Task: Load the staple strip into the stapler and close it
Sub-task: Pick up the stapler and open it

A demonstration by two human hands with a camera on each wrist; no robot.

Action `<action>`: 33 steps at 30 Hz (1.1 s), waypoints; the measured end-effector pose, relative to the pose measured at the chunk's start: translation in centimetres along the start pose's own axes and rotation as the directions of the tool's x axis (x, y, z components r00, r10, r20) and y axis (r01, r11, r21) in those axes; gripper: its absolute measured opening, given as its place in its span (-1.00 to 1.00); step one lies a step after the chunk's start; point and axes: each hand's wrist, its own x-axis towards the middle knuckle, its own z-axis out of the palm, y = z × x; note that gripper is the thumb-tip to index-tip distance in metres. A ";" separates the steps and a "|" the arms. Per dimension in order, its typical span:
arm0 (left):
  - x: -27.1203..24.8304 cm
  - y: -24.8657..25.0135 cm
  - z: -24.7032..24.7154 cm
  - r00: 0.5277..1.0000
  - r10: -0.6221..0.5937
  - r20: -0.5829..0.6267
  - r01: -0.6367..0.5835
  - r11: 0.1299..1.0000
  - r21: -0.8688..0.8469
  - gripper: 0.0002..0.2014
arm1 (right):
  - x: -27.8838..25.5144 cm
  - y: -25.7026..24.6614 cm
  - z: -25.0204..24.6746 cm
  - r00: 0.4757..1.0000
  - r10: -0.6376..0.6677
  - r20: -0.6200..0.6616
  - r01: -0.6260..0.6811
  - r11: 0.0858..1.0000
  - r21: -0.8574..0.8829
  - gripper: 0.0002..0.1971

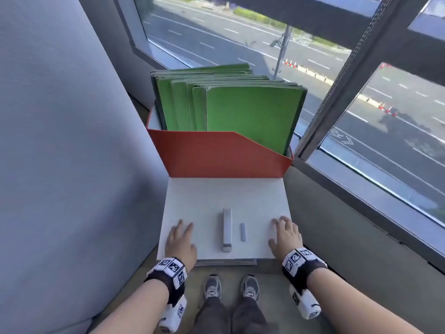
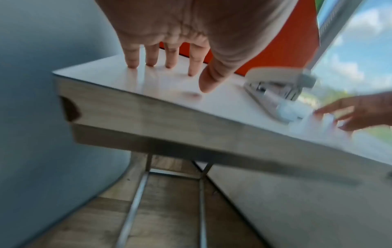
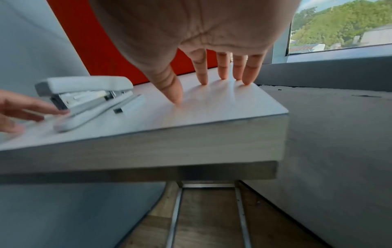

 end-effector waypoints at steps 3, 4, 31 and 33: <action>0.6 2.1 -0.3 1.000 0.002 -0.027 -0.008 0.979 -0.202 -0.52 | 0.1 -2.0 -0.1 0.998 -0.058 -0.014 0.059 0.991 0.118 -0.46; 0.7 3.1 -0.4 0.999 0.036 -0.023 -0.041 0.962 -0.270 -0.55 | -0.1 -3.1 -0.2 0.994 -0.107 -0.014 0.108 0.982 0.158 -0.48; -0.8 7.7 0.0 0.964 0.057 0.261 0.243 0.226 -0.943 -0.65 | -4.9 -13.0 -2.9 0.959 -0.239 0.153 0.175 0.922 0.346 -0.31; -1.1 8.1 -0.1 0.967 0.075 0.244 0.220 0.238 -0.946 -0.65 | -4.9 -12.7 -3.2 0.954 -0.253 0.159 0.198 0.933 0.300 -0.31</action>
